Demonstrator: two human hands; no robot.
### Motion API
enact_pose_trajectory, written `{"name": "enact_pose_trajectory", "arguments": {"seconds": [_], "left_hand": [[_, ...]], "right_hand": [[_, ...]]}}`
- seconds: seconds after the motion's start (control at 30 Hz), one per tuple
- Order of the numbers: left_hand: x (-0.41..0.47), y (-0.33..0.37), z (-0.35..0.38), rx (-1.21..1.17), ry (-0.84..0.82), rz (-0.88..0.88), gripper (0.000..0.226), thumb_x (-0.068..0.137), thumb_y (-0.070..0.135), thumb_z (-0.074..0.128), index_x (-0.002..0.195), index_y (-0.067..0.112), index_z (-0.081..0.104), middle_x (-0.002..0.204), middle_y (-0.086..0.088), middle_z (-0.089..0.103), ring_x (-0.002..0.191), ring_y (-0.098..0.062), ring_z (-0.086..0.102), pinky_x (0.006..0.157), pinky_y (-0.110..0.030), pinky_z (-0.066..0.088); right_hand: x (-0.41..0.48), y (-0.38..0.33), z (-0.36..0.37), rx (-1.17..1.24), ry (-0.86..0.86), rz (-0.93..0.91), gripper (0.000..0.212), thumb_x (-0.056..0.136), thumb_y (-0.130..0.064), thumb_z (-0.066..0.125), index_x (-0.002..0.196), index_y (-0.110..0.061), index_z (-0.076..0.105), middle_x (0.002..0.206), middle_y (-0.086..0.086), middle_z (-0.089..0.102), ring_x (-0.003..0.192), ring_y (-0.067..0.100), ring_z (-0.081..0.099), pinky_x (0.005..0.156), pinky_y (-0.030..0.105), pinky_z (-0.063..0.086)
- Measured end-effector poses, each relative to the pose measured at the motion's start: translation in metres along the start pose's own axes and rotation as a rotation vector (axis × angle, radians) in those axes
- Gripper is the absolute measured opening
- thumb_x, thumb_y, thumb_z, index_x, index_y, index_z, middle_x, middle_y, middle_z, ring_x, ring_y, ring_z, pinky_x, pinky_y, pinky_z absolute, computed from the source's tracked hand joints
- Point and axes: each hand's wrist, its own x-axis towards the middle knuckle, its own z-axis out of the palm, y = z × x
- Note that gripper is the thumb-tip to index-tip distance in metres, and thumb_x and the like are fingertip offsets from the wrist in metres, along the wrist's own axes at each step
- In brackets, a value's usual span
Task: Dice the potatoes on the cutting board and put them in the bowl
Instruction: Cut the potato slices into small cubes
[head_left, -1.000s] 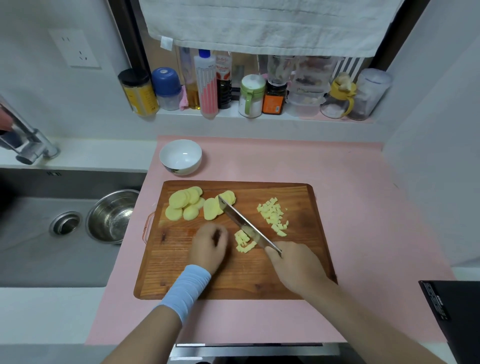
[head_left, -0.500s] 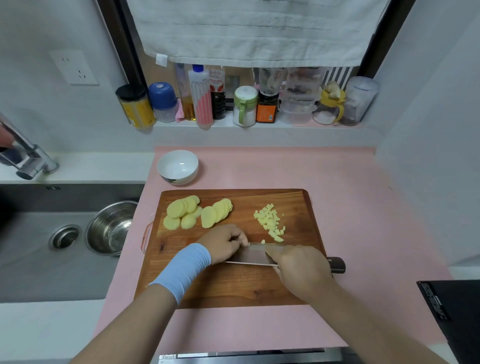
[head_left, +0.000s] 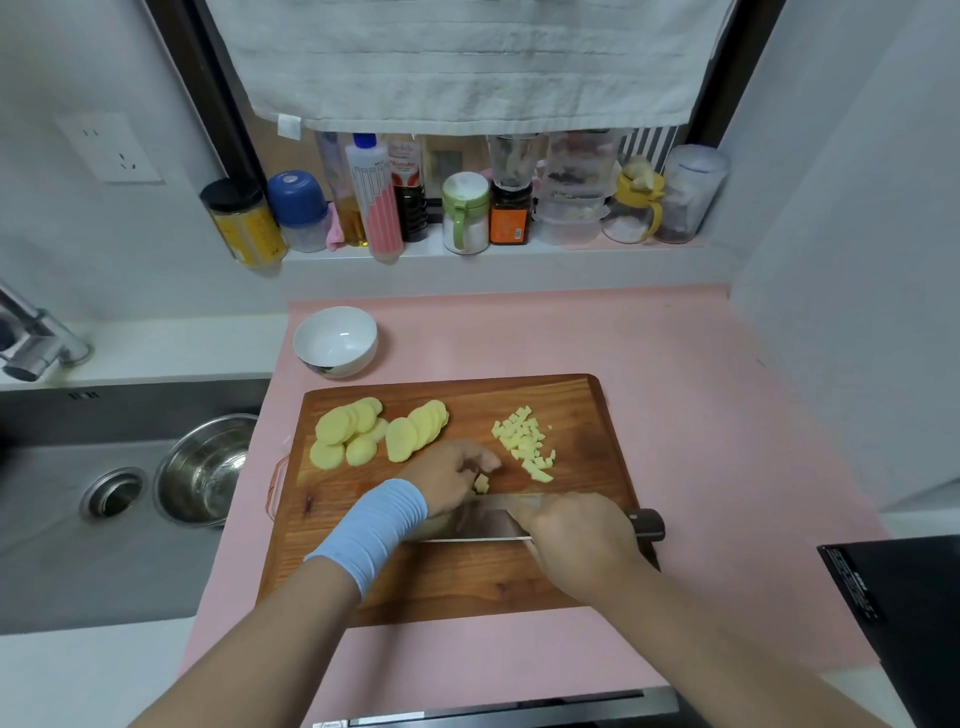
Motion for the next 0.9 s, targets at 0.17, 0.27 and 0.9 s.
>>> {"name": "enact_pose_trajectory", "arguments": {"seconds": [0.17, 0.27, 0.9], "left_hand": [[-0.015, -0.017, -0.022, -0.132, 0.233, -0.040, 0.041, 0.086, -0.005, 0.046, 0.082, 0.029, 0.067, 0.095, 0.014, 0.070, 0.096, -0.003, 0.061, 0.096, -0.028, 0.047], [-0.026, -0.032, -0.040, -0.264, 0.668, -0.178, 0.032, 0.086, -0.005, 0.044, 0.083, 0.020, 0.064, 0.096, 0.009, 0.066, 0.092, -0.012, 0.057, 0.083, -0.026, 0.040], [-0.008, -0.046, 0.013, 0.050, 0.414, -0.265, 0.034, 0.091, 0.003, 0.050, 0.117, 0.018, 0.066, 0.119, 0.001, 0.060, 0.107, -0.020, 0.061, 0.093, -0.025, 0.044]], "right_hand": [[0.001, 0.002, -0.009, 0.115, -0.046, 0.018, 0.014, 0.093, -0.028, 0.061, 0.106, -0.031, 0.065, 0.088, -0.006, 0.070, 0.075, 0.020, 0.066, 0.054, 0.028, 0.037], [-0.004, 0.002, -0.012, 0.333, -0.095, 0.165, 0.023, 0.102, -0.042, 0.047, 0.107, -0.033, 0.067, 0.091, -0.009, 0.071, 0.084, 0.017, 0.066, 0.064, 0.031, 0.045], [0.004, 0.019, 0.001, 0.746, -0.265, 0.695, 0.040, 0.101, -0.042, 0.046, 0.066, -0.026, 0.052, 0.071, -0.007, 0.062, 0.073, 0.019, 0.063, 0.056, 0.031, 0.042]]}}
